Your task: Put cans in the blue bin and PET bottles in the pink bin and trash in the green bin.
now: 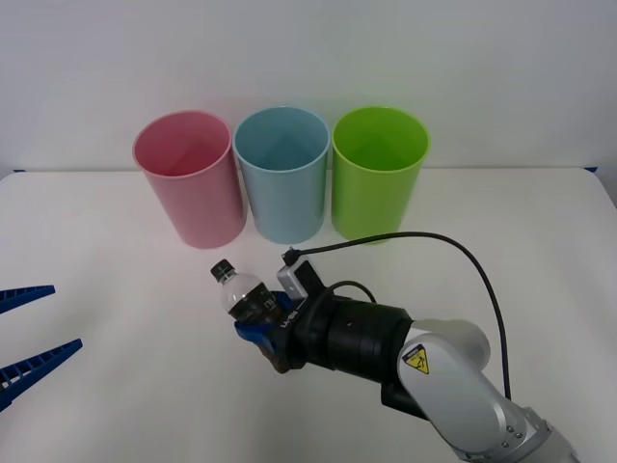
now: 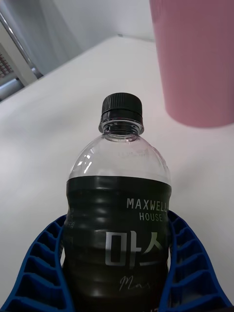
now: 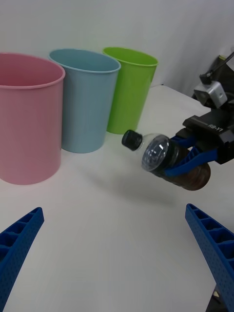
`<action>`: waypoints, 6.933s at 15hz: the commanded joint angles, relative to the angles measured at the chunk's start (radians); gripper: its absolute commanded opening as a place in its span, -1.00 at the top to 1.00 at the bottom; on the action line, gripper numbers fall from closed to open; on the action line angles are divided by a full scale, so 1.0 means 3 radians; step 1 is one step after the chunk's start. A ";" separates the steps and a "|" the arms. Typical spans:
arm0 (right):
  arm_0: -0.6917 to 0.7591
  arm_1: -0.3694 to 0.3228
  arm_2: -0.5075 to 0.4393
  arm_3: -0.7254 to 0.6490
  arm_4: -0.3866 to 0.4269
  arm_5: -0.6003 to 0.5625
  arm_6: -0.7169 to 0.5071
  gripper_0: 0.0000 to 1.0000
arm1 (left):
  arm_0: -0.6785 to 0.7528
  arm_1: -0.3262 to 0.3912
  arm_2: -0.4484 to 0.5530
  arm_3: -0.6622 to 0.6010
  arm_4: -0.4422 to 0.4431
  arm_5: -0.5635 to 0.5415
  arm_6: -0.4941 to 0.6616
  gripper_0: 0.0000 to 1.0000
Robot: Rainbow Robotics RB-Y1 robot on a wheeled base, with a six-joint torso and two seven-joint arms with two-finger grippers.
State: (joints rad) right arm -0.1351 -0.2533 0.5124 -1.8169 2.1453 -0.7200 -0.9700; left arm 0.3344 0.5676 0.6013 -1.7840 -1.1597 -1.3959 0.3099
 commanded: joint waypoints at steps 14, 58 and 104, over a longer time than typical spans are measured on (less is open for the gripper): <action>-0.0286 -0.0148 -0.1202 -0.0182 -0.2846 -0.0903 0.1510 1.00 | 0.0000 0.0000 0.0000 0.0000 0.0000 0.0000 0.0000 -1.00; -0.3477 0.0895 0.0322 0.3505 -0.2375 0.2088 0.1321 0.09 | 0.0000 0.0000 0.0000 0.0000 0.0000 0.0000 0.0000 -1.00; 0.0854 -0.0680 -0.2424 -0.0361 -0.2242 -0.2069 0.2180 -0.95 | 0.0000 0.0000 0.0000 0.0000 0.0000 0.0000 0.0000 -1.00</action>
State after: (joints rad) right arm 0.1177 -0.4569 -0.2132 -1.9246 1.4728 -1.3407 -0.3186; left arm 0.3344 0.5676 0.6013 -1.7840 -1.1597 -1.3959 0.3098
